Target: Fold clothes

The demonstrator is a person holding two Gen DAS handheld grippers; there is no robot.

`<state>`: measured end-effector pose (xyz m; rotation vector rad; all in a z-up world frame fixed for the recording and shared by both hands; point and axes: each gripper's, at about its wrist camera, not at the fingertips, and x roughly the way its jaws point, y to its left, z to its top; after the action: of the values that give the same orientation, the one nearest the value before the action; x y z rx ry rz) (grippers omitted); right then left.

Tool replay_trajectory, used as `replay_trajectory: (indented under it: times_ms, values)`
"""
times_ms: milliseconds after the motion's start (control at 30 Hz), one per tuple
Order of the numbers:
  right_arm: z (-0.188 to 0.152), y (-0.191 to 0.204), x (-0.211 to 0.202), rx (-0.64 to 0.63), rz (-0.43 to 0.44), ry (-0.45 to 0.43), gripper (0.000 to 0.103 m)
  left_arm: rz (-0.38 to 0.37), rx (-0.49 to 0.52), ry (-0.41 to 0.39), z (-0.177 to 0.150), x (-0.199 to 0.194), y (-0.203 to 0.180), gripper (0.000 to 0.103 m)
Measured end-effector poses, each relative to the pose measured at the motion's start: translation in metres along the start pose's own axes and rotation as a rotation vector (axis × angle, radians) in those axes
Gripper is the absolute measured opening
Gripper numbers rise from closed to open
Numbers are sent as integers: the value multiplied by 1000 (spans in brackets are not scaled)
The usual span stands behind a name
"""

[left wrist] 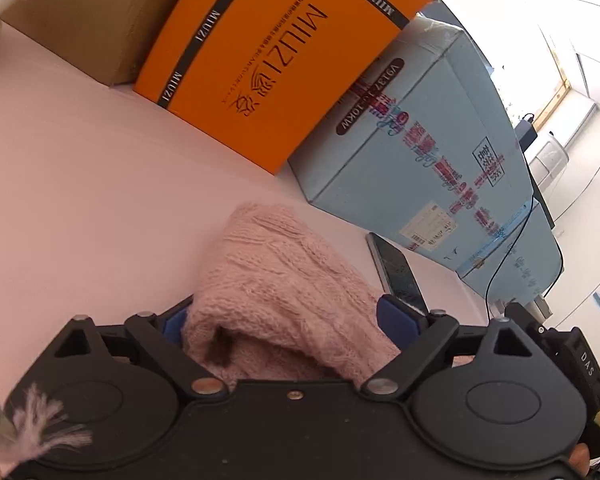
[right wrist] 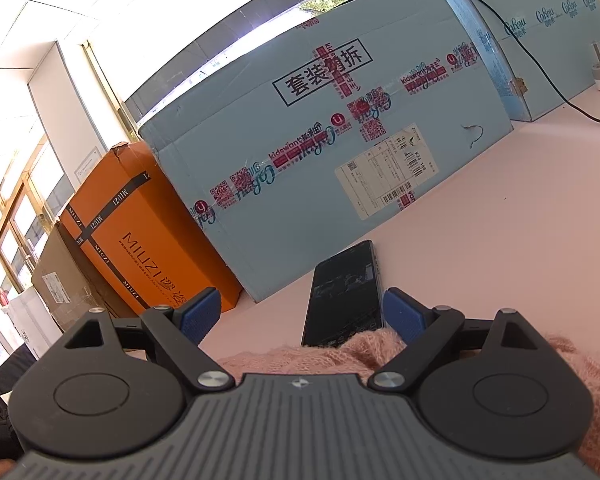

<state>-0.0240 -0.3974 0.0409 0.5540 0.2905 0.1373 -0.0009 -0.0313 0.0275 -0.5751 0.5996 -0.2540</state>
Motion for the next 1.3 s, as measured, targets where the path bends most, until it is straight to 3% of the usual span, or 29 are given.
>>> replay_trajectory:
  times_ms: [33,100,200,267,400,667,733,833,1000,1100,1233,1300]
  values:
    - [0,0,0,1,-1,-3,87,10,11,4,-1,0,-1,72]
    - [0,0,-1,3,-2,-9,87,30,28,13,-3,1,-3,43]
    - [0,0,-1,8,4,-13,87,31,40,8,-3,-7,1,28]
    - [0,0,-2,10,12,-14,87,35,80,-16,-3,-17,1,25]
    - [1,0,-4,22,73,-3,87,111,212,-124,4,-45,3,23]
    - [-3,22,1,35,247,130,87,490,518,-396,20,-90,25,23]
    - [-6,27,4,59,275,160,87,415,551,-423,20,-96,21,23]
    - [-9,33,7,84,288,176,87,210,640,-439,10,-97,0,23]
    - [-11,33,2,133,305,175,87,-65,817,-381,-23,-80,-52,24]
    - [-11,26,-2,196,348,189,87,-126,958,-338,-52,-64,-73,24]
    - [-14,13,-4,297,439,249,87,-177,1049,-182,-72,-45,-81,33]
    - [-17,8,-3,334,471,284,88,-198,1063,-133,-75,-40,-84,51]
